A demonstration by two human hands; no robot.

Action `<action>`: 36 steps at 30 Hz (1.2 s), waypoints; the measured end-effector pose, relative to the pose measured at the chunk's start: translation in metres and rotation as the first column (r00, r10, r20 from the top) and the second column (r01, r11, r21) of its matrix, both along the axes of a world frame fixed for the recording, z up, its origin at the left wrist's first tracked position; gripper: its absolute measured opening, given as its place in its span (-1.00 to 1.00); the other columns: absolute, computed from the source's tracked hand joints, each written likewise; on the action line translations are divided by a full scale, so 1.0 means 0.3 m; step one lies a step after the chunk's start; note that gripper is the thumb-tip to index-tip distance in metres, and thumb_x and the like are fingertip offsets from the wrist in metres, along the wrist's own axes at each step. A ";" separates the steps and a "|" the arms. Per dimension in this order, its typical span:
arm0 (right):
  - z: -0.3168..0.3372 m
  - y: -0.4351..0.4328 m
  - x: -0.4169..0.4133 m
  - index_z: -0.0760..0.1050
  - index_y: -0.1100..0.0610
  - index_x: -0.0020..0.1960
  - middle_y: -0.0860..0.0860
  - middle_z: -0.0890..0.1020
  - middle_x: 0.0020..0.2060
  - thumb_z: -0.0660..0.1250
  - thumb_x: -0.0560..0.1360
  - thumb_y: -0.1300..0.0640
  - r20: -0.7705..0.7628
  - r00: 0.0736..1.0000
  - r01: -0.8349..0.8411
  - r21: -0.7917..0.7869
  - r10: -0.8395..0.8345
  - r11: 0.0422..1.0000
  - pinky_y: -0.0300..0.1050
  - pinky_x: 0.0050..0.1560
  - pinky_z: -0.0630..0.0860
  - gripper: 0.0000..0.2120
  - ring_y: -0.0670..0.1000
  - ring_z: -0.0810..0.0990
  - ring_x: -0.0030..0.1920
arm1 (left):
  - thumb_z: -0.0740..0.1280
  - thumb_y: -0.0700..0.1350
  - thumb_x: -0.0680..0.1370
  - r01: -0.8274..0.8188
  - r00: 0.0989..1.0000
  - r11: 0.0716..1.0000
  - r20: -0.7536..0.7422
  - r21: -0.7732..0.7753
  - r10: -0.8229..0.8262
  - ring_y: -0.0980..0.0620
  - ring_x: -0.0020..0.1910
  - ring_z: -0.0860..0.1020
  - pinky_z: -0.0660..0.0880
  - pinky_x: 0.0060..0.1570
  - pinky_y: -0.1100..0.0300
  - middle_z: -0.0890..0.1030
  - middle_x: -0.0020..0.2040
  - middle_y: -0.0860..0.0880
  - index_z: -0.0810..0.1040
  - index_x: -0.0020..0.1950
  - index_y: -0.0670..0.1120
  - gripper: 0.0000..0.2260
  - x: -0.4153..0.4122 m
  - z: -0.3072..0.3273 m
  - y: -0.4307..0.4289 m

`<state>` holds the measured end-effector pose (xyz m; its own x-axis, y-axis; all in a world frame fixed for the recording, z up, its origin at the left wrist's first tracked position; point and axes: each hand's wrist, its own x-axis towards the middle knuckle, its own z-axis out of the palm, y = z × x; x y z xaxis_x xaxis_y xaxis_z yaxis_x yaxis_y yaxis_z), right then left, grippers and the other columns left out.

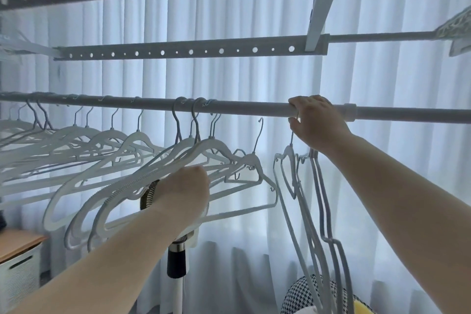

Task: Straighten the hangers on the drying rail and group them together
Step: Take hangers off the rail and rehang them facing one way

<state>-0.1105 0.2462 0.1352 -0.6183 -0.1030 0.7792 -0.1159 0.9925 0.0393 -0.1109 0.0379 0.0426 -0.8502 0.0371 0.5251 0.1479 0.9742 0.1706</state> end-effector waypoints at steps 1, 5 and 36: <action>0.000 0.001 0.000 0.37 0.25 0.27 0.19 0.55 0.16 0.15 0.52 0.22 0.001 1.000 -0.003 -0.003 0.003 1.000 -0.10 0.27 0.19 -0.67 0.17 0.38 0.25 | 0.13 -0.18 0.55 -0.006 1.000 1.000 0.015 -0.017 0.006 -0.13 -0.01 0.53 0.37 -0.14 0.14 0.58 0.05 -0.12 0.48 0.04 -0.13 -0.85 -0.001 -0.012 -0.001; 0.003 0.002 0.008 0.34 0.24 0.30 0.19 0.53 0.20 0.18 0.51 0.21 0.017 1.000 -0.009 -0.018 0.010 1.000 -0.10 0.30 0.15 -0.63 0.17 0.34 0.29 | 0.10 -0.12 0.56 -0.009 0.998 0.998 0.058 -0.056 0.012 -0.13 0.09 0.53 0.36 -0.11 0.15 0.58 0.09 -0.10 0.49 0.05 -0.10 -0.80 0.010 -0.038 -0.022; -0.192 -0.417 0.446 0.52 0.08 -0.37 -0.14 0.59 -0.63 0.30 0.46 0.18 0.619 0.626 -0.361 -0.309 0.475 0.880 -0.37 -0.63 0.38 -0.77 -0.21 0.52 -0.62 | 0.31 -0.02 0.49 0.024 0.997 0.913 0.060 0.408 -0.053 0.00 0.09 0.50 0.41 0.09 0.11 0.57 -0.03 0.09 0.55 0.00 0.06 -0.89 0.689 -0.264 -0.587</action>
